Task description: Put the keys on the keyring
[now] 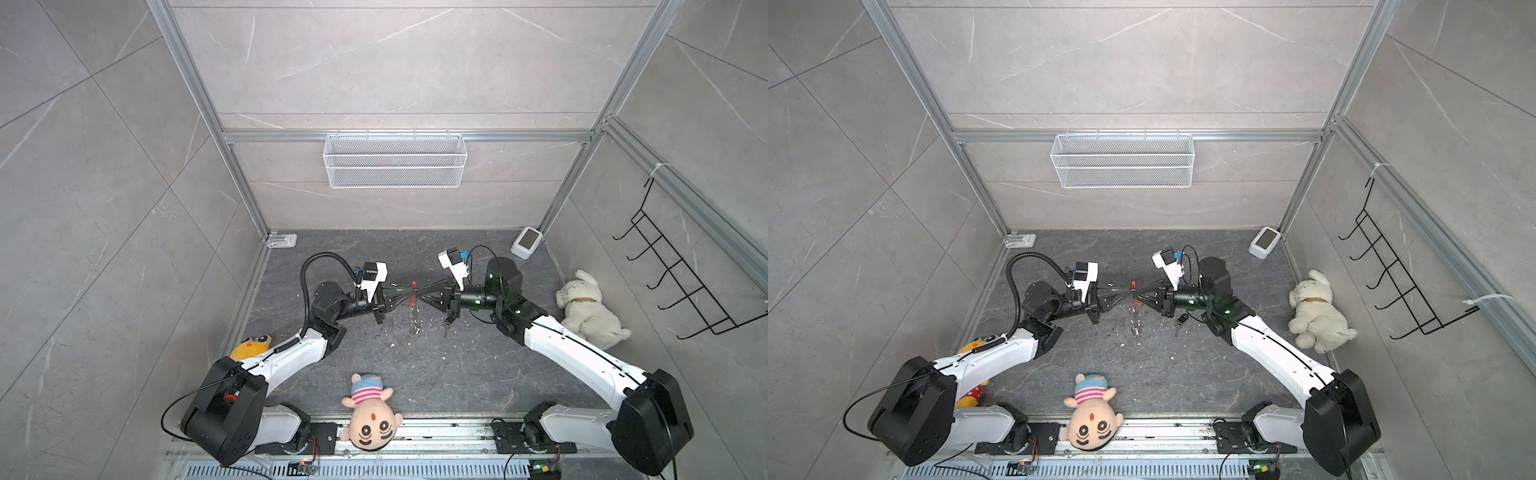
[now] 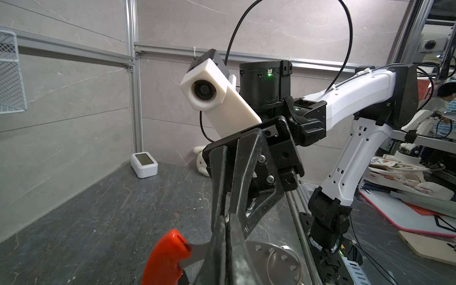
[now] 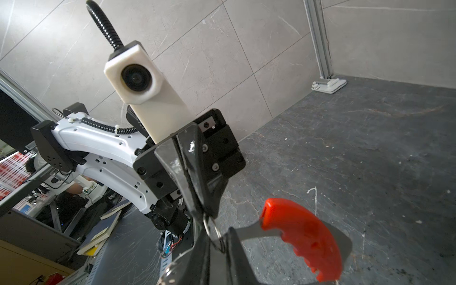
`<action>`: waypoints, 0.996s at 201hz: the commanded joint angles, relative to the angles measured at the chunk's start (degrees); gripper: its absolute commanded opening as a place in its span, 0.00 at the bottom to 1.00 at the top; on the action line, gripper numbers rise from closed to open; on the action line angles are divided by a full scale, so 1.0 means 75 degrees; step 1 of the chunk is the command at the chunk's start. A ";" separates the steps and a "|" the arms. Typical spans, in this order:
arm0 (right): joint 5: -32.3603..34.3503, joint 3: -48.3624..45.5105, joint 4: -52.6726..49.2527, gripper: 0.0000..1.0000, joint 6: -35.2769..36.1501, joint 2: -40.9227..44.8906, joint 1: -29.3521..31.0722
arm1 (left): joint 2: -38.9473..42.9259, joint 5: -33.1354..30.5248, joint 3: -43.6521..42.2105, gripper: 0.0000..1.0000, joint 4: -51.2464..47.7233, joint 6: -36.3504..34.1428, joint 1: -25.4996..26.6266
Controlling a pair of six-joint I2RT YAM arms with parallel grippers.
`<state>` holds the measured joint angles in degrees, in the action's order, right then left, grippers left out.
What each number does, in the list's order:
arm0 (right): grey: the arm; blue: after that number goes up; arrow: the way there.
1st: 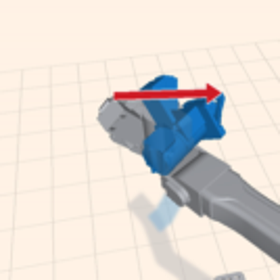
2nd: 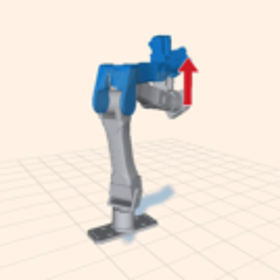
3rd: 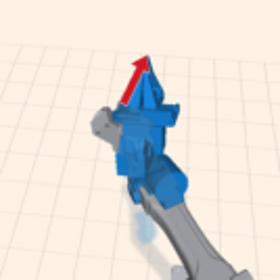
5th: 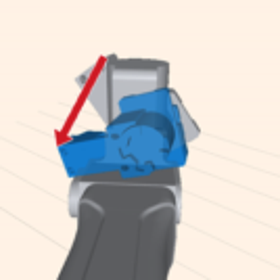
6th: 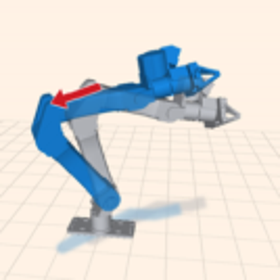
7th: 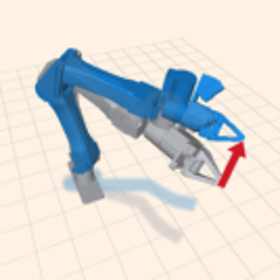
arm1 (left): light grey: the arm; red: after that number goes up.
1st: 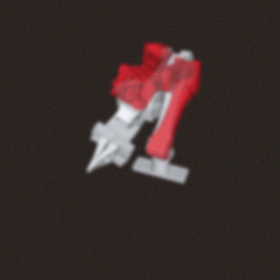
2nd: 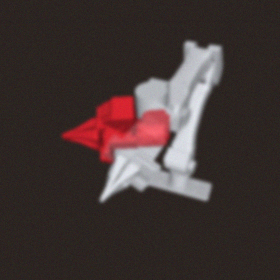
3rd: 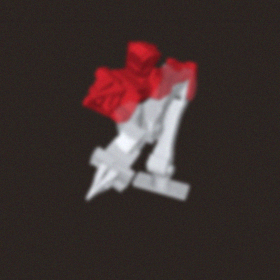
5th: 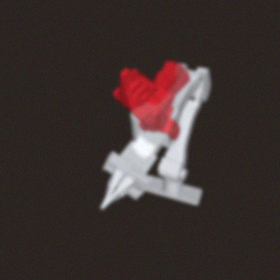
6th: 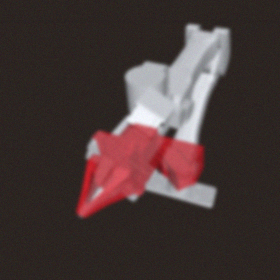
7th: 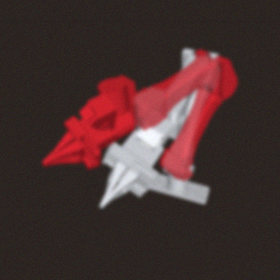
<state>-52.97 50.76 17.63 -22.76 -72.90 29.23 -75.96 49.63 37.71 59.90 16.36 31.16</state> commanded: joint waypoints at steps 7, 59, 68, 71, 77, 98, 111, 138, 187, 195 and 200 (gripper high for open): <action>-0.0132 0.0092 0.0349 0.00 -0.0102 -0.0037 0.0126 | -0.0002 0.0088 0.0386 0.00 0.0721 0.0032 0.0005; 0.1345 0.1650 -0.4308 0.00 0.2869 -0.0045 0.0122 | 0.0697 -0.0168 0.0751 0.15 -0.2579 -0.1977 -0.0029; 0.1869 0.2057 -0.5344 0.00 0.3521 -0.0262 0.0152 | 0.1072 -0.0543 0.1052 0.24 -0.4329 -0.3073 -0.0029; 0.2047 0.2172 -0.5625 0.00 0.3704 -0.0324 0.0162 | 0.1171 -0.0671 0.1146 0.26 -0.4843 -0.3394 -0.0029; 0.2379 0.2351 -0.6072 0.00 0.4029 -0.0448 0.0167 | 0.1333 -0.0915 0.1356 0.31 -0.5799 -0.4045 -0.0048; 0.3062 0.2363 -0.6370 0.00 0.4698 -0.0552 0.0226 | 0.1309 -0.1553 0.2426 0.32 -0.8952 -0.5923 -0.0063; 0.3200 0.2185 -0.6057 0.00 0.4885 -0.0449 0.0278 | 0.1025 -0.1751 0.3028 0.31 -1.0241 -0.6568 -0.0064; 0.3296 0.1973 -0.5597 0.00 0.5210 -0.0281 0.0463 | 0.0314 -0.1526 0.3828 0.29 -1.1617 -0.7015 -0.0053; 0.3301 0.2152 -0.6003 0.00 0.5739 -0.0219 0.0748 | -0.0215 -0.1248 0.3981 0.29 -1.1197 -0.7188 0.0210; 0.3303 0.2170 -0.6046 0.00 0.5755 -0.0200 0.0776 | -0.0261 -0.1226 0.4006 0.29 -1.1094 -0.7174 0.0232; 0.3301 0.2174 -0.6070 0.00 0.5762 -0.0203 0.0789 | -0.0276 -0.1199 0.4005 0.29 -1.1024 -0.7161 0.0250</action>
<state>-28.36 65.84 -26.55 17.74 -76.29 34.35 -78.04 39.11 65.98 -22.63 -34.50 32.23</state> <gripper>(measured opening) 0.048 0.289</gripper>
